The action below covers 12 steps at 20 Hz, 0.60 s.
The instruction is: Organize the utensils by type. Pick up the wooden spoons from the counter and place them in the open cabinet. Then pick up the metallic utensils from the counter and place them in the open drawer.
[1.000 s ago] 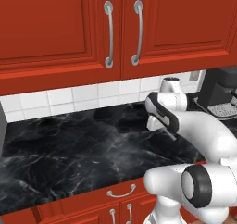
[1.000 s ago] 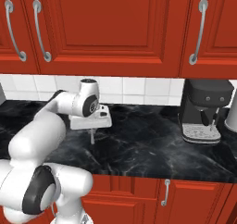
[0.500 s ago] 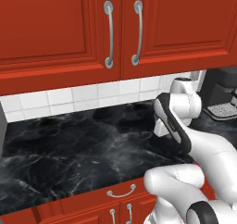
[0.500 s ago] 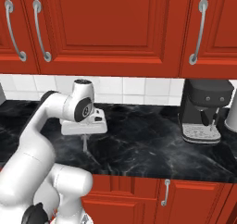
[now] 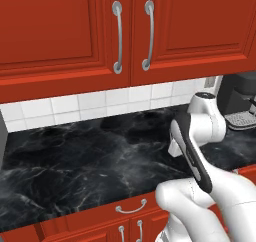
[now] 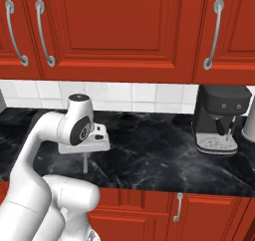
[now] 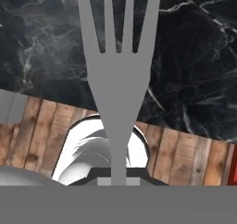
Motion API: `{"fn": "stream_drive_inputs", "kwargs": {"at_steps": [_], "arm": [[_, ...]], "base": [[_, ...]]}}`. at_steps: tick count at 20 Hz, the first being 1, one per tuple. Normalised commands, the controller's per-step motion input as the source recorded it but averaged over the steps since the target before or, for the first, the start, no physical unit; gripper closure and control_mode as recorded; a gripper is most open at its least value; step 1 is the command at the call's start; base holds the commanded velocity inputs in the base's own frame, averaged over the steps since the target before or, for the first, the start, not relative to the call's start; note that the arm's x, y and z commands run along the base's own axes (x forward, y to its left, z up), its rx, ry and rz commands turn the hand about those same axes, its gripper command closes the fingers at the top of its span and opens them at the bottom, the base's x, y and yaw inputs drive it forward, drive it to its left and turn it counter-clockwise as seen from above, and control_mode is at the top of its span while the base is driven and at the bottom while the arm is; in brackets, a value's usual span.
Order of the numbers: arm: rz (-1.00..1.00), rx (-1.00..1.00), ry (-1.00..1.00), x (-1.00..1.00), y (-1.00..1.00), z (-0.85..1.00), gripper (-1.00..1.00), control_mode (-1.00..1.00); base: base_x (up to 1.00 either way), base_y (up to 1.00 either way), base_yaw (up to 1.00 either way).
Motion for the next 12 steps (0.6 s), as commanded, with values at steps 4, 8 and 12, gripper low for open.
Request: {"fn": "stream_drive_inputs", "kwargs": {"at_steps": [4,8,12], "arm": [[0.00,0.00,0.00,0.00,0.00,0.00,1.00,1.00],[0.00,0.00,0.00,0.00,0.00,0.00,1.00,1.00],[0.00,0.00,0.00,0.00,0.00,0.00,1.00,1.00]], "base": [[0.00,0.00,0.00],[-0.59,0.00,-0.03],[-0.98,0.00,-0.15]]}}
